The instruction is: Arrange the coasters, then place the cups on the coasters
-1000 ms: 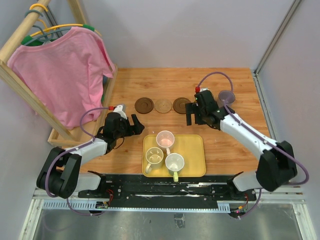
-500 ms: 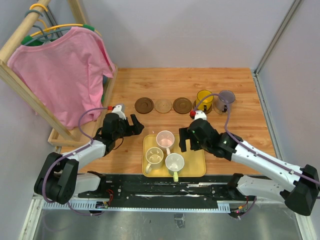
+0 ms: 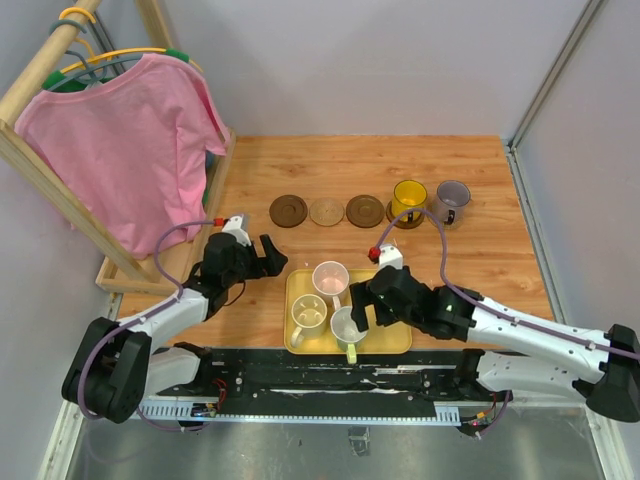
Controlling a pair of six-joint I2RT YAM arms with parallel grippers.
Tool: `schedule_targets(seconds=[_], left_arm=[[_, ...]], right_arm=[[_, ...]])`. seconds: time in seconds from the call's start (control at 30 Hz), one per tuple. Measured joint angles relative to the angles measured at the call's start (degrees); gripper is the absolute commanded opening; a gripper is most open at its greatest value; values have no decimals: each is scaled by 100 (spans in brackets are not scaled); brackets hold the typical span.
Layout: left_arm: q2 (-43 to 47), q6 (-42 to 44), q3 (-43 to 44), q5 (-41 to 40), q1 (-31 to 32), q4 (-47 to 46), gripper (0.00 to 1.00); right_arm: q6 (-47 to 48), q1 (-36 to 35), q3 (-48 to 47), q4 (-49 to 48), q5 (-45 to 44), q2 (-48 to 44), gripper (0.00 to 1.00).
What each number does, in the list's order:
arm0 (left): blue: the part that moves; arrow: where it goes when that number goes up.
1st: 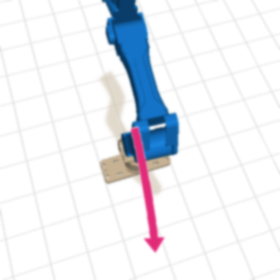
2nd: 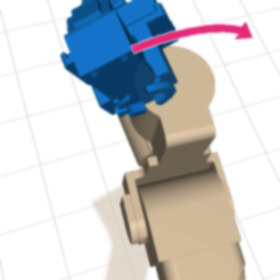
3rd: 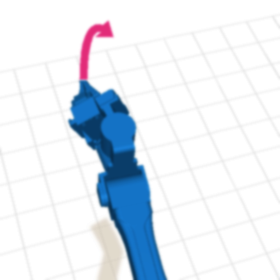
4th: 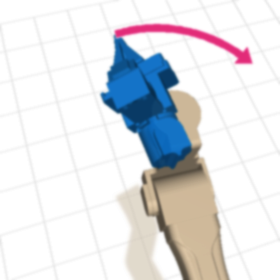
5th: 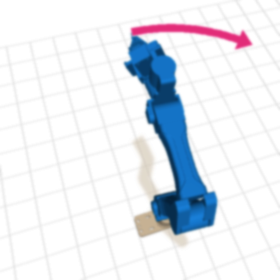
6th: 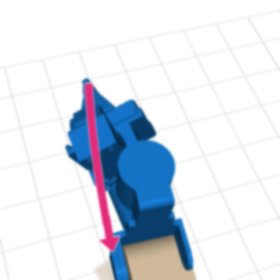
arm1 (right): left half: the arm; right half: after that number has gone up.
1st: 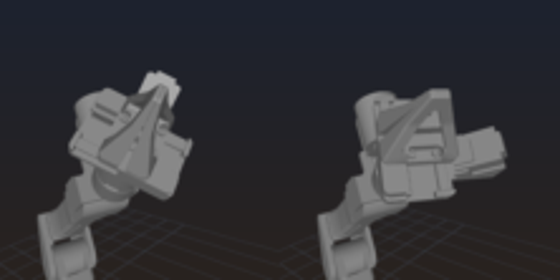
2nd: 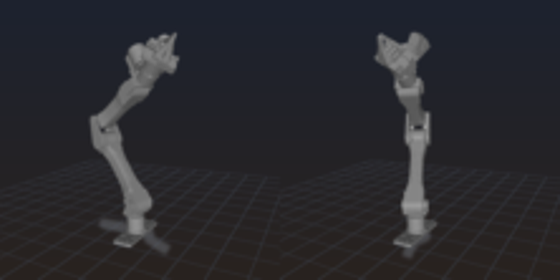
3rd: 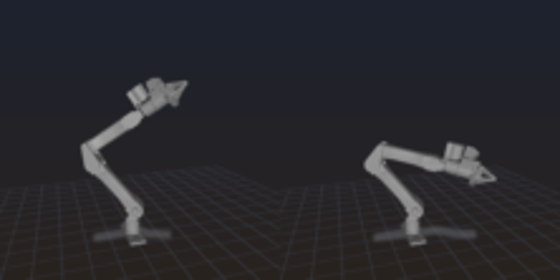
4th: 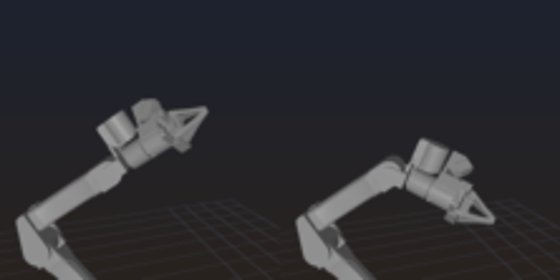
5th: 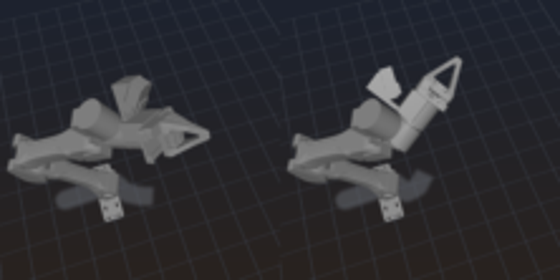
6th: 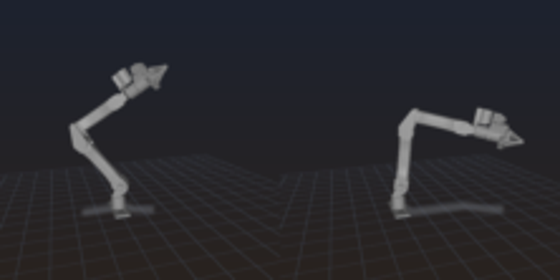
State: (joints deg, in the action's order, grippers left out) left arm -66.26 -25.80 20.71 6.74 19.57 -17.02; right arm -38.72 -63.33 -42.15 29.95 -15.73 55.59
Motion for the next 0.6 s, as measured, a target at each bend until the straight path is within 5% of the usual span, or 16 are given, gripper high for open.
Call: schedule_targets(seconds=[0.13, 0.47, 0.6], left_arm=[[120, -15, -111, 0, 7, 2, 97], [219, -24, -188, 9, 7, -2, 97], [221, -37, -205, 22, 7, -7, 97]], right_arm=[[-39, -203, -11, 85, -61, 223, 89], [-140, -597, -452, 446, -391, 1165, 14], [-170, -638, -645, 634, -535, 1322, 1]])
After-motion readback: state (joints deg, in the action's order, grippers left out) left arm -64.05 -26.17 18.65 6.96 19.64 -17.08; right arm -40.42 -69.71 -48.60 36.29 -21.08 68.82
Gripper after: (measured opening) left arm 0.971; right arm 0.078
